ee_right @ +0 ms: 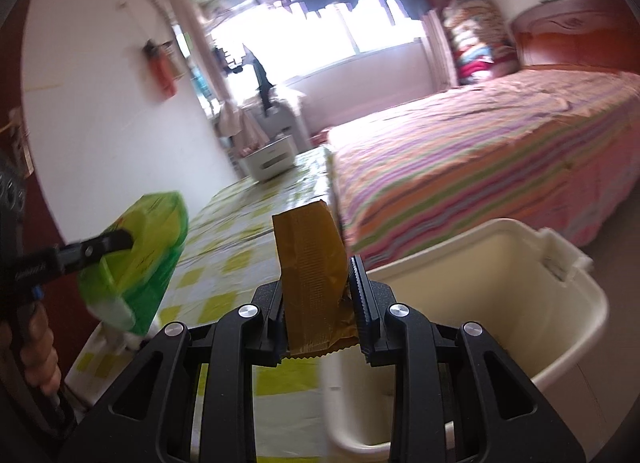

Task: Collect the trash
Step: 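Carry the yellow wrapper to the cream bin and release it with the right gripper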

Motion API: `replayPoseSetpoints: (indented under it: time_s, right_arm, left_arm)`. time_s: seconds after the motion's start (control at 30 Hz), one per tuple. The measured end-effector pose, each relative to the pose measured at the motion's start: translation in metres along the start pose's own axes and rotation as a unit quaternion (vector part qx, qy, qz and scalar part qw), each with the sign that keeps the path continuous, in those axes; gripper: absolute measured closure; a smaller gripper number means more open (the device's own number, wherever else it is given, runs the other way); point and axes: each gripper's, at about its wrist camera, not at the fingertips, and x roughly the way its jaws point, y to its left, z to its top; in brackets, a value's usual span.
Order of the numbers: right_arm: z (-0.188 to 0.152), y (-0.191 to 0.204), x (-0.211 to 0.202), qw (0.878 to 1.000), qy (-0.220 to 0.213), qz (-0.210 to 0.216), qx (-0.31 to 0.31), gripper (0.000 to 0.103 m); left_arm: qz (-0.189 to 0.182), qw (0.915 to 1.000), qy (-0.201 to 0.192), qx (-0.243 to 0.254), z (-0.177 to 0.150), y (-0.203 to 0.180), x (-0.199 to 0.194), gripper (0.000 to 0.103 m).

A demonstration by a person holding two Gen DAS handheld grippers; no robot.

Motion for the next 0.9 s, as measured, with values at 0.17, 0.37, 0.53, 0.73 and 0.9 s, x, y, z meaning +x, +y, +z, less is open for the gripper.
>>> replayPoseSetpoints:
  time_s: [0.17, 0.37, 0.53, 0.73, 0.9]
  right_arm:
    - [0.004, -0.029, -0.012, 0.999, -0.021, -0.039, 0.026, 0.077]
    - [0.008, -0.065, -0.026, 0.992, -0.044, -0.106, 0.054, 0.077]
    - [0.011, -0.082, -0.029, 0.985, -0.053, -0.156, 0.057, 0.077]
    - [0.013, -0.087, -0.018, 0.979, -0.043, -0.191, 0.051, 0.075]
    - [0.014, -0.092, -0.012, 0.976, -0.034, -0.208, 0.055, 0.073]
  left_arm:
    - [-0.025, 0.9996, 0.009, 0.010, -0.001, -0.025, 0.012, 0.098]
    - [-0.058, 0.9979, 0.019, 0.023, -0.005, -0.056, 0.026, 0.098]
    - [-0.076, 0.9960, 0.027, 0.038, -0.012, -0.077, 0.034, 0.098]
    - [-0.085, 0.9950, 0.035, 0.038, -0.014, -0.082, 0.038, 0.098]
    - [-0.086, 0.9947, 0.040, 0.041, -0.015, -0.085, 0.040, 0.098]
